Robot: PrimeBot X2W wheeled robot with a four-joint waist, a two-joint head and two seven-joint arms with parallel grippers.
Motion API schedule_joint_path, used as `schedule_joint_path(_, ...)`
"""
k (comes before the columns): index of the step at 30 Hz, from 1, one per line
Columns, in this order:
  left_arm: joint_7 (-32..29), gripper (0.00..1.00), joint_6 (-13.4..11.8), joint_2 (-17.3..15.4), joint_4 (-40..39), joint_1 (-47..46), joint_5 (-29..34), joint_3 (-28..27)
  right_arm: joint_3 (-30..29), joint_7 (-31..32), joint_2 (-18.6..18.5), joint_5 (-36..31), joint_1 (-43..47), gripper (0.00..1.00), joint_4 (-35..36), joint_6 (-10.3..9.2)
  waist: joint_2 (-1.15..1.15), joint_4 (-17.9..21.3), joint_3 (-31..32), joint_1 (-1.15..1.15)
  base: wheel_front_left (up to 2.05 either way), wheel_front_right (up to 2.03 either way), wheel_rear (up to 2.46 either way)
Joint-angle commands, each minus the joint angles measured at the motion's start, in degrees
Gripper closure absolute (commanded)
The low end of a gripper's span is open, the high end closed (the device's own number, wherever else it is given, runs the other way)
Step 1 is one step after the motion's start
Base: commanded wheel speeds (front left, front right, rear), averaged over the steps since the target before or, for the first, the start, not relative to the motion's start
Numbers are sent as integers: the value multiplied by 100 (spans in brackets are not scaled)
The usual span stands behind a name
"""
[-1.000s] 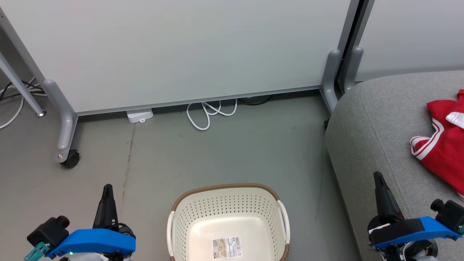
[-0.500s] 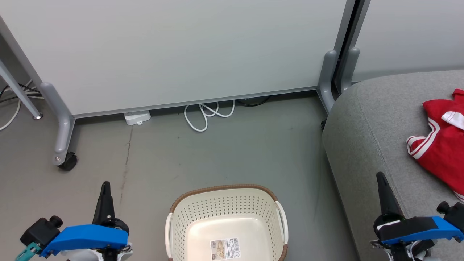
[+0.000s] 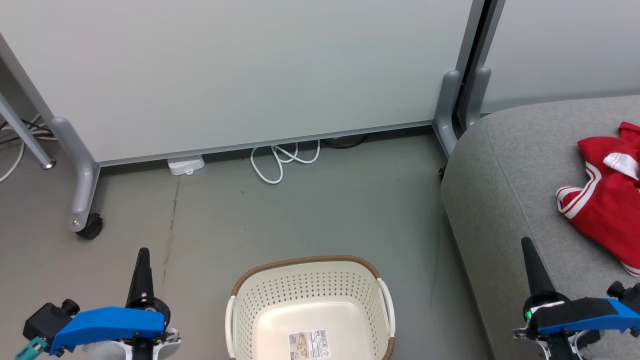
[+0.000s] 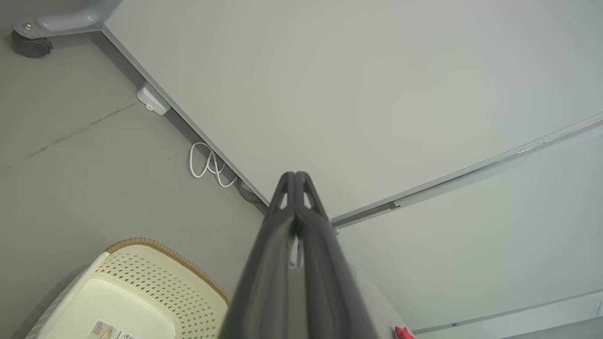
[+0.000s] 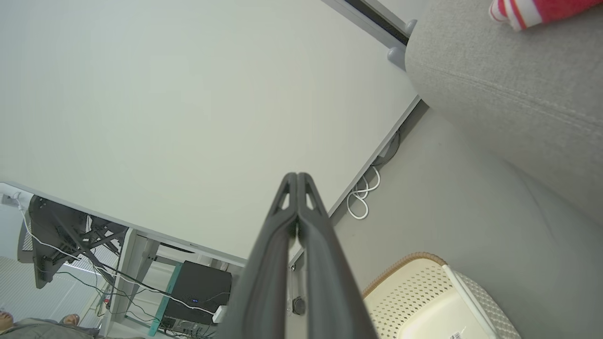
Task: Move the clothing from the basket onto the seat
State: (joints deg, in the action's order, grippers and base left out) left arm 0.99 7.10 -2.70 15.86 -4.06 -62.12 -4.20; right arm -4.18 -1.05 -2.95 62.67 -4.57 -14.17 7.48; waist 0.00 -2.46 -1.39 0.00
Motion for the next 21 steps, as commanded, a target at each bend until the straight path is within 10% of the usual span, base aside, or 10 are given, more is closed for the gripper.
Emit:
schedule_joint_path(1, -40, 100, 35, -22, -75, -145, -123, -29, -24, 32, 0, 127, -144, 100, 53, 2, 0, 4, 2, 0, 0, 0, 0)
schedule_joint_path(21, -324, 100, 47, -25, -122, -186, -1258, -120, -109, 319, 5, 1239, -166, 100, 43, 2, 0, 84, 41, 0, 0, 0, 0)
